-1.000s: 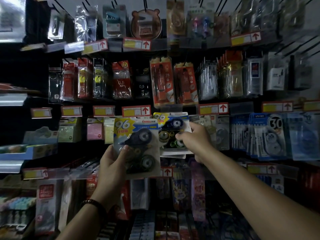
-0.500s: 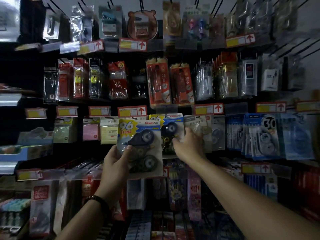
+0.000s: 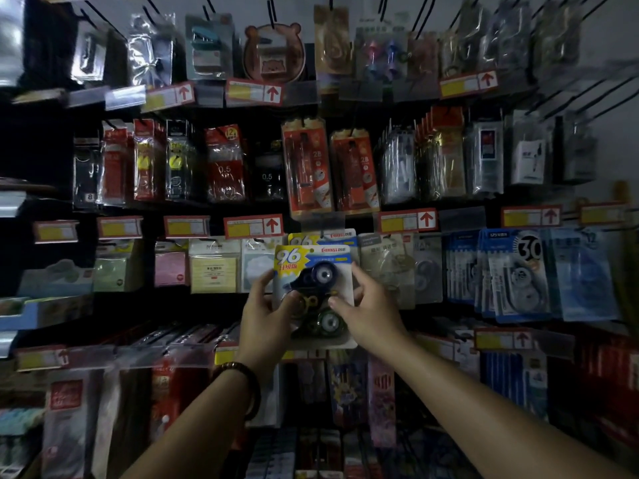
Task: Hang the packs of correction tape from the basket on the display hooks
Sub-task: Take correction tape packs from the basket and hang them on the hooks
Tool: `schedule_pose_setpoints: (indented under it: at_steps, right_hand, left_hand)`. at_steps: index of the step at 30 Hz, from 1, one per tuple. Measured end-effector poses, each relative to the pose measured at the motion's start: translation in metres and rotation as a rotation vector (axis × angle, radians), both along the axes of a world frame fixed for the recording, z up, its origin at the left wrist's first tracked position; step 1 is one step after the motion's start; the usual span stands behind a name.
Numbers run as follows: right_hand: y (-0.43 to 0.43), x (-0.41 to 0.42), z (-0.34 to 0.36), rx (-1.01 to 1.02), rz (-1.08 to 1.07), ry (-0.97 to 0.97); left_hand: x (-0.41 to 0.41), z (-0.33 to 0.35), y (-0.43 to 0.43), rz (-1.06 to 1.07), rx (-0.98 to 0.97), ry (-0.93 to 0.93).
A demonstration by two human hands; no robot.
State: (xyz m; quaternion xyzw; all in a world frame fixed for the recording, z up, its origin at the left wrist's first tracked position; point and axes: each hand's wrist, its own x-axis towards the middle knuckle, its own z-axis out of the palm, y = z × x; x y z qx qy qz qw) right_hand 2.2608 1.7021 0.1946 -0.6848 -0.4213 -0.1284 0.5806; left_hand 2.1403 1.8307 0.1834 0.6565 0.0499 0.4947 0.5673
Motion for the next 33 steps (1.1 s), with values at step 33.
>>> schedule_pose_setpoints:
  at_steps: [33]
  right_hand:
    - [-0.001,0.021,0.033,-0.007,-0.246,-0.090]
  left_hand:
    - [0.038,0.032,0.035,0.260,0.279,0.125]
